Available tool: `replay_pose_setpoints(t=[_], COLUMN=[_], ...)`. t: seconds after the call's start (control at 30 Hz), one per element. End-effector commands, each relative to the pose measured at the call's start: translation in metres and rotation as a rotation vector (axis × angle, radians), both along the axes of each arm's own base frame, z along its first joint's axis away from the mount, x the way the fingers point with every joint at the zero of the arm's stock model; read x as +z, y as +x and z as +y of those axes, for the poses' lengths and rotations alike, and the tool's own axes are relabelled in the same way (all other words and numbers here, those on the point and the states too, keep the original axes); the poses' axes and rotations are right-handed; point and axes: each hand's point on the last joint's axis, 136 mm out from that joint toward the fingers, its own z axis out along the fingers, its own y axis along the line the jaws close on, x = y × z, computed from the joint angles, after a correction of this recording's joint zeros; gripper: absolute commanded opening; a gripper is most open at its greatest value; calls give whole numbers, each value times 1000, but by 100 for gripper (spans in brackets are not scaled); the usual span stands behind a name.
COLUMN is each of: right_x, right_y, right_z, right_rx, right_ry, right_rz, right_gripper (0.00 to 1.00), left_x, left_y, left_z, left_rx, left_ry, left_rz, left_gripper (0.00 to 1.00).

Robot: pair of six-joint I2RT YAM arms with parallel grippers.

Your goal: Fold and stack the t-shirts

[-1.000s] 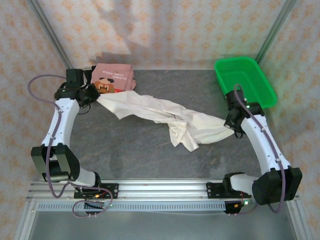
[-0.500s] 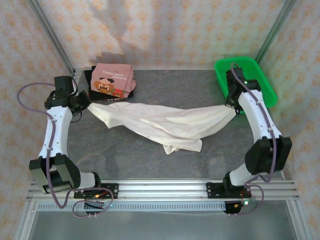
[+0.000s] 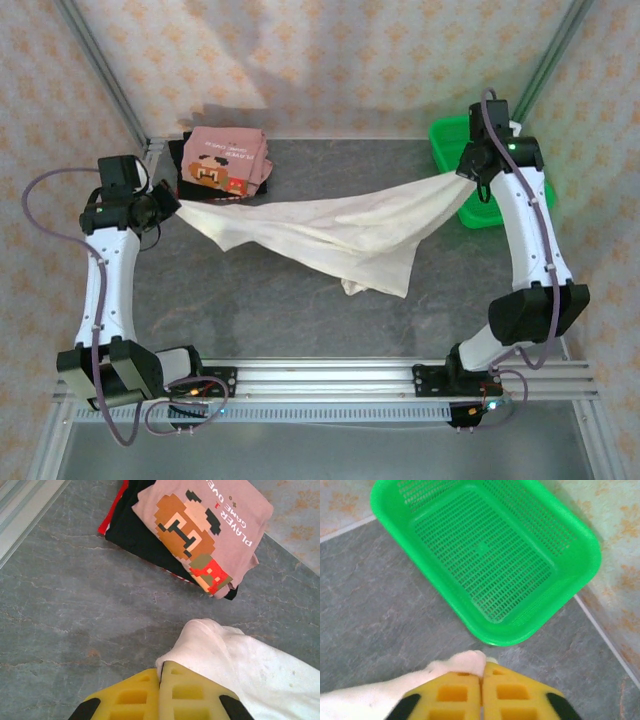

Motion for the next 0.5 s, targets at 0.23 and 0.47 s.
replay_pose_setpoints(t=[0.23,0.47], right_x=[-59,-117], right_y=[-25,-150], right_z=[86,154], right_rx=[194,219], right_ry=[335,636], right_rz=[149,357], right_gripper=[59,58], left_x=[-54,-75], left_y=[-10,-19], left_z=[-4,-11], left_rx=[17,11], left_ry=[-58,-97], left_rz=[91,127], left_gripper=[0,0])
